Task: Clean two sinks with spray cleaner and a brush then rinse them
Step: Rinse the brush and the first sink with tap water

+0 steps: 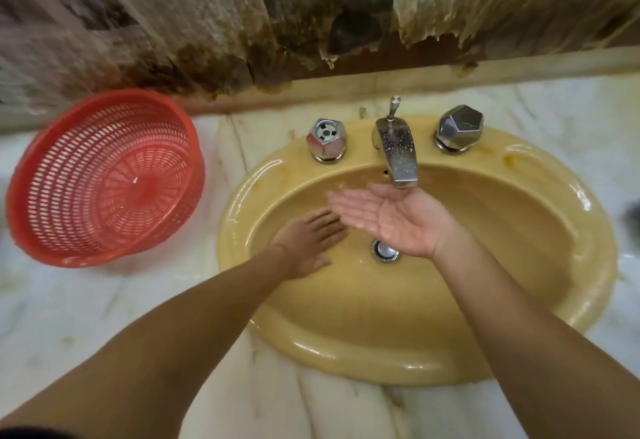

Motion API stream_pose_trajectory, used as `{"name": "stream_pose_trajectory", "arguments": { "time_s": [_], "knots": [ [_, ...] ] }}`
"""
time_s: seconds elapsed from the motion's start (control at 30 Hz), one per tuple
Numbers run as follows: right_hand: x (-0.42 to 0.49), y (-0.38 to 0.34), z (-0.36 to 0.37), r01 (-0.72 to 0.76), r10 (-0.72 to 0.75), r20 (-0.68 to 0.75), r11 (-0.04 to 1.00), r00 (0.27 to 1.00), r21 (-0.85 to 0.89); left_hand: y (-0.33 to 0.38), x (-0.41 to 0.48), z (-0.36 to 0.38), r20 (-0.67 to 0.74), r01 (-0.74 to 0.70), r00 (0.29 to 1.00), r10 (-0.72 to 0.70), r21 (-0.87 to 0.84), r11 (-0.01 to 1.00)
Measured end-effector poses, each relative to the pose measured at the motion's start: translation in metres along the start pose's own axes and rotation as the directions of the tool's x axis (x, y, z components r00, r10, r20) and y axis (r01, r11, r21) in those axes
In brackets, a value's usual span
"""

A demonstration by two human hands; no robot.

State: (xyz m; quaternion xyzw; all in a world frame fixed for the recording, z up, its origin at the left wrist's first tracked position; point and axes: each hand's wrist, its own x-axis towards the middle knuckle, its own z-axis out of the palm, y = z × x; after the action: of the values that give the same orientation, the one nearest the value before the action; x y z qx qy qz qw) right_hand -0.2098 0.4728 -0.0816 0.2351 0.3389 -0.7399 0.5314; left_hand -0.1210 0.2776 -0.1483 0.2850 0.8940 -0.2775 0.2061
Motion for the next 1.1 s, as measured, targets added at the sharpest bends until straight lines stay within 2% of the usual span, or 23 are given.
{"name": "stream_pose_trajectory", "arguments": {
  "time_s": [0.07, 0.13, 0.17, 0.23, 0.27, 0.3, 0.33, 0.4, 0.47, 0.53, 0.63, 0.7, 0.73, 0.8, 0.87, 0.93, 1.0, 1.03, 1.1],
  "knots": [
    [0.002, 0.0, 0.002, -0.003, 0.002, -0.017, 1.0, 1.0, -0.025, -0.011, 0.003, -0.003, -0.133, 0.095, 0.987, -0.089, 0.041, 0.995],
    [0.005, -0.002, 0.005, 0.109, -0.102, -0.141, 0.993, 0.985, 0.044, -0.017, 0.002, -0.007, -0.246, 0.216, 0.949, -0.197, 0.052, 0.975],
    [0.005, -0.002, 0.006, 0.12, -0.109, -0.128, 0.99, 0.986, 0.075, -0.012, 0.002, -0.005, -0.237, 0.219, 0.951, -0.198, 0.064, 0.974],
    [0.004, 0.003, 0.006, 0.042, -0.042, -0.002, 0.997, 0.999, 0.068, 0.005, 0.001, -0.002, -0.041, 0.033, 0.999, -0.032, 0.041, 0.999],
    [0.004, 0.004, 0.006, -0.009, 0.009, 0.012, 0.999, 1.0, 0.039, 0.009, 0.0, -0.003, 0.048, -0.055, 0.997, 0.056, -0.023, 0.998],
    [0.004, 0.003, 0.006, -0.025, 0.025, -0.001, 0.999, 1.0, 0.029, 0.009, 0.0, -0.004, 0.052, -0.078, 0.995, 0.08, -0.04, 0.996],
    [0.004, 0.002, 0.008, 0.001, 0.001, -0.048, 0.999, 0.999, 0.049, 0.003, 0.002, -0.003, -0.027, -0.029, 0.999, 0.029, -0.007, 1.0],
    [0.003, 0.0, 0.009, 0.15, -0.119, -0.184, 0.975, 0.976, 0.165, -0.017, 0.008, -0.005, -0.218, 0.093, 0.974, -0.065, 0.12, 0.988],
    [0.0, -0.002, 0.01, 0.263, -0.201, -0.217, 0.913, 0.955, 0.312, -0.03, 0.011, -0.014, -0.326, 0.189, 0.938, -0.121, 0.187, 0.964],
    [-0.001, 0.002, 0.01, 0.274, -0.212, -0.193, 0.877, 0.958, 0.396, -0.03, 0.014, -0.018, -0.27, 0.18, 0.955, -0.12, 0.21, 0.961],
    [-0.003, 0.009, 0.009, 0.35, -0.238, -0.281, 0.811, 0.93, 0.47, -0.019, 0.02, -0.011, -0.165, 0.022, 0.986, 0.018, 0.239, 0.971],
    [-0.006, 0.01, 0.005, 0.398, -0.274, -0.305, 0.774, 0.912, 0.492, -0.022, 0.028, -0.009, -0.255, 0.065, 0.967, -0.004, 0.229, 0.971],
    [-0.009, 0.01, 0.005, 0.393, -0.295, -0.265, 0.767, 0.918, 0.507, -0.025, 0.032, -0.013, -0.304, 0.11, 0.952, -0.045, 0.201, 0.973],
    [-0.014, 0.011, 0.006, 0.367, -0.322, -0.18, 0.771, 0.93, 0.52, -0.026, 0.036, -0.025, -0.367, 0.198, 0.917, -0.159, 0.071, 0.978],
    [-0.015, 0.009, 0.006, 0.396, -0.334, -0.213, 0.758, 0.918, 0.518, -0.016, 0.04, -0.028, -0.383, 0.25, 0.892, -0.242, -0.03, 0.968],
    [-0.014, 0.009, 0.004, 0.436, -0.325, -0.297, 0.752, 0.898, 0.495, 0.0, 0.04, -0.016, -0.304, 0.168, 0.94, -0.153, 0.023, 0.986],
    [-0.015, 0.01, 0.003, 0.401, -0.295, -0.287, 0.794, 0.911, 0.457, 0.004, 0.032, -0.012, -0.17, 0.064, 0.984, -0.056, 0.041, 0.997],
    [-0.017, 0.009, 0.005, 0.367, -0.278, -0.255, 0.821, 0.926, 0.437, 0.0, 0.032, -0.011, -0.162, 0.049, 0.986, -0.04, 0.054, 0.997],
    [-0.021, 0.008, 0.012, 0.337, -0.255, -0.237, 0.837, 0.937, 0.432, -0.013, 0.036, -0.014, -0.276, 0.099, 0.959, -0.071, 0.09, 0.991]
  ]
}}
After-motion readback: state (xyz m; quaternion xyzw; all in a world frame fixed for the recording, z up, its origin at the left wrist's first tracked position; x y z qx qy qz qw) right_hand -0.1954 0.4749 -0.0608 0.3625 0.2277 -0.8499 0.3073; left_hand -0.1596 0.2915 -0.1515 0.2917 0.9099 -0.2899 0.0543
